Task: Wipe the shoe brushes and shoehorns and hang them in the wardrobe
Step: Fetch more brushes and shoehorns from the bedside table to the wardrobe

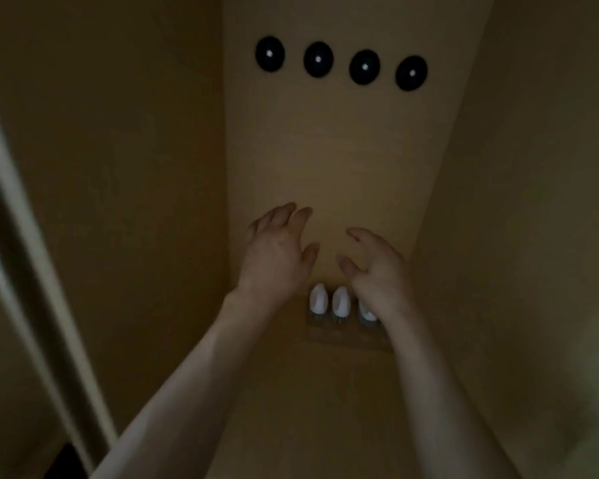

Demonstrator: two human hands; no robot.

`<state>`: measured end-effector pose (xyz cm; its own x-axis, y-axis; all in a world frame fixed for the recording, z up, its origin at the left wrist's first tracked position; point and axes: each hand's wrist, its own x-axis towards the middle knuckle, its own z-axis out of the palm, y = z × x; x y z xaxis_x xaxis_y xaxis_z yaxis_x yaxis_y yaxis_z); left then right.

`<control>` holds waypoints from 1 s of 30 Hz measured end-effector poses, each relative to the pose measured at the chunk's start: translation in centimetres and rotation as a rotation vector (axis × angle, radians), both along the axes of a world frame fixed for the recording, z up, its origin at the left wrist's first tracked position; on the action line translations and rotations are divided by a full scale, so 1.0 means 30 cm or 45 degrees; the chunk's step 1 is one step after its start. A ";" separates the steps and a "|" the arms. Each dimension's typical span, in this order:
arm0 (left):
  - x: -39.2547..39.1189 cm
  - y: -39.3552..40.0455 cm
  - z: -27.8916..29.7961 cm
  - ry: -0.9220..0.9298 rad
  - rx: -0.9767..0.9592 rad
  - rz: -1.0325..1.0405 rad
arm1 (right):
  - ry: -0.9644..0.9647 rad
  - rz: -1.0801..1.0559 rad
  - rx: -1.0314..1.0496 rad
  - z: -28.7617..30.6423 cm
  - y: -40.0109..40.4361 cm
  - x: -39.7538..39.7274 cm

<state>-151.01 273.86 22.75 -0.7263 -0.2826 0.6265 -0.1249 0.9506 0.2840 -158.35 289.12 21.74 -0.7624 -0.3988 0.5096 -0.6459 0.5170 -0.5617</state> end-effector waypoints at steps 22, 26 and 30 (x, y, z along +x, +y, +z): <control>1.365 0.198 -0.139 0.060 0.128 0.901 | -0.160 1.012 0.058 -0.066 -0.099 1.089; 1.696 0.169 -0.139 0.089 0.121 1.122 | -0.076 1.154 0.066 -0.072 -0.207 1.402; 2.062 0.168 -0.144 0.105 0.144 1.299 | -0.106 1.363 0.064 -0.090 -0.305 1.765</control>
<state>-89.15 278.92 18.44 -0.0633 -0.8012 0.5950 -0.8340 0.3699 0.4094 -105.41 279.96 19.03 -0.0356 -0.8991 0.4363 -0.7374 -0.2711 -0.6187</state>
